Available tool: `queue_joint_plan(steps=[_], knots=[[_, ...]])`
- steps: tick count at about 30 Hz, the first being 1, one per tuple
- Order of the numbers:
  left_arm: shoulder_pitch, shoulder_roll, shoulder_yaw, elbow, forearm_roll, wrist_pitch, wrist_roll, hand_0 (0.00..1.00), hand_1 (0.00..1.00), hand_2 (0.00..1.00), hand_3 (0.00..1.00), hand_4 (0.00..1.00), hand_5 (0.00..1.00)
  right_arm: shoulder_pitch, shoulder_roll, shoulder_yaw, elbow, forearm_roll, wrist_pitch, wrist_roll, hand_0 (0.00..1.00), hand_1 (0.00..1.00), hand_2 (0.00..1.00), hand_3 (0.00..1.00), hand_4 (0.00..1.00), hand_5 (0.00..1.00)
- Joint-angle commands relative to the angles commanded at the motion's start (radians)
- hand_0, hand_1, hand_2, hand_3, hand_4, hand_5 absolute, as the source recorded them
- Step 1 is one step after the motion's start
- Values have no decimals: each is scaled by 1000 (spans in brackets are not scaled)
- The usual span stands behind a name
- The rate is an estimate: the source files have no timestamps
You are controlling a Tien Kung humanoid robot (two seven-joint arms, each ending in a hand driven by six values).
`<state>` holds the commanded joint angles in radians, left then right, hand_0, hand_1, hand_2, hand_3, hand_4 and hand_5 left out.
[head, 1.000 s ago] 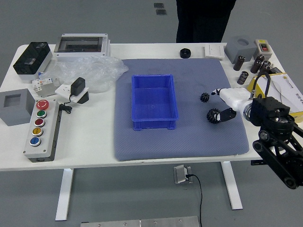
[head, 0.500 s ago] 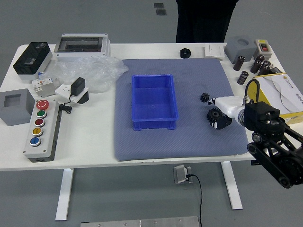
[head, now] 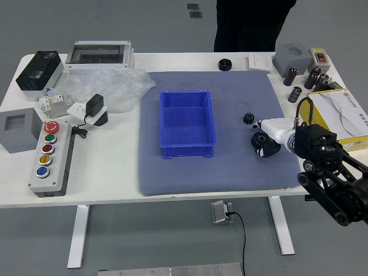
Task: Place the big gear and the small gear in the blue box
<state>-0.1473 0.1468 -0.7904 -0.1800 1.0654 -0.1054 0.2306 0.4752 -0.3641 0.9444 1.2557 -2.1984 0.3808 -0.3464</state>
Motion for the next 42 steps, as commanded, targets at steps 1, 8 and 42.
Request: queue_joint_plan(steps=[1,8,42], knots=[[0,0,0,0,0,0,0,814,818,817,769,511,137,1,0,-1,-3,0,0,0,872,792,826,850,702,297],[-1,0,3,0,-1,0,0,814,818,817,771,512,138,1,4,-6,-18,-3,-2,1,856,772,816,827,698,300],[-1,0,4,0,-2,0,-1,814,817,817,771,512,138,-9,14,16,-31,-69,-101,16,451,404,446,578,477,282]])
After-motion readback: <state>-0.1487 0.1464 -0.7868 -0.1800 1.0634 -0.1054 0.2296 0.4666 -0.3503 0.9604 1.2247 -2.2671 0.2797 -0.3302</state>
